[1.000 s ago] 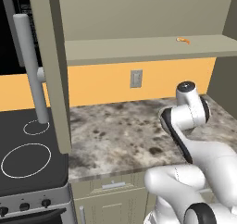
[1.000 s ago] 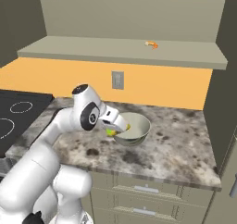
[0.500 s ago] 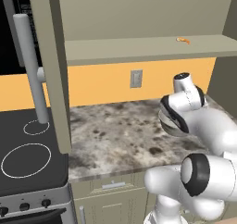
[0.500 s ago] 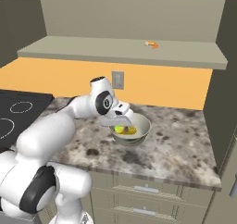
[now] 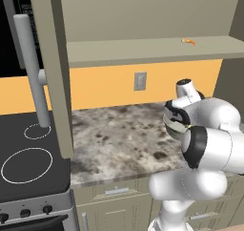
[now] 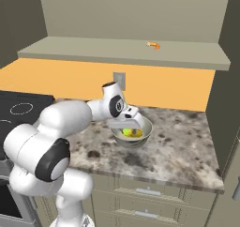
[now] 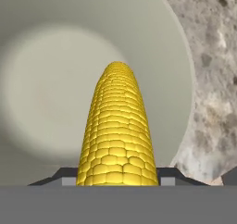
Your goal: Pick the corn from the cabinet and place it in the bowl. Then pick the bowl and place it in the sink. Then turn on the sink facuet.
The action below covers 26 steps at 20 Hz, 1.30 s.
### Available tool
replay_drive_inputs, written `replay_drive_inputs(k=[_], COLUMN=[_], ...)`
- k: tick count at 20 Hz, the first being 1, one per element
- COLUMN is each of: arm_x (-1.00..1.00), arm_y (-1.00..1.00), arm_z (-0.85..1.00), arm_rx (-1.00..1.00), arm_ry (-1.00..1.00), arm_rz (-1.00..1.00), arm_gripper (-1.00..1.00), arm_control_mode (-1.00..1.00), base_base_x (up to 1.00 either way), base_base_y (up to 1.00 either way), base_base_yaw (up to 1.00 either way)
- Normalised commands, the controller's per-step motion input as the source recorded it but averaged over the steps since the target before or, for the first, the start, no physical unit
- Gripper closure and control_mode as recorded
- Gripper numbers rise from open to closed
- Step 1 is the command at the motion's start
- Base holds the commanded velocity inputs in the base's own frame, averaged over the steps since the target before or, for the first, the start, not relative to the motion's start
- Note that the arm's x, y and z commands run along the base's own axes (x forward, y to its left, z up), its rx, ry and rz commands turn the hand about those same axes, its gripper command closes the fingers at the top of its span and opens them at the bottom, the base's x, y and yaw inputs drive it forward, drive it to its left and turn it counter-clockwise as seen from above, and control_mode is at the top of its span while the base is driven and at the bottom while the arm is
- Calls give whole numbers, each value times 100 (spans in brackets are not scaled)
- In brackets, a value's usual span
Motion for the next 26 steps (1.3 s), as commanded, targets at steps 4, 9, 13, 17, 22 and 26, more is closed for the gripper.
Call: replay_drive_inputs(k=[4, 9, 13, 17, 22, 26], arm_x=[54, 5, -3, 0, -31, -76], arm_y=[0, 0, 0, 0, 11, 34], arm_z=[0, -25, -20, -12, 29, 50], arm_rx=[3, 2, 3, 4, 7, 5], arm_ry=[4, 0, 0, 0, 0, 0], arm_rz=[0, 0, 0, 0, 0, 0], arm_gripper=[100, -100, -100, -100, -100, -100], arm_control_mode=[-100, -100, -100, -100, -100, -100], base_base_x=[0, 0, 0, 0, 0, 0], base_base_y=[0, 0, 0, 0, 0, 0], base_base_yaw=[0, 0, 0, 0, 0, 0])
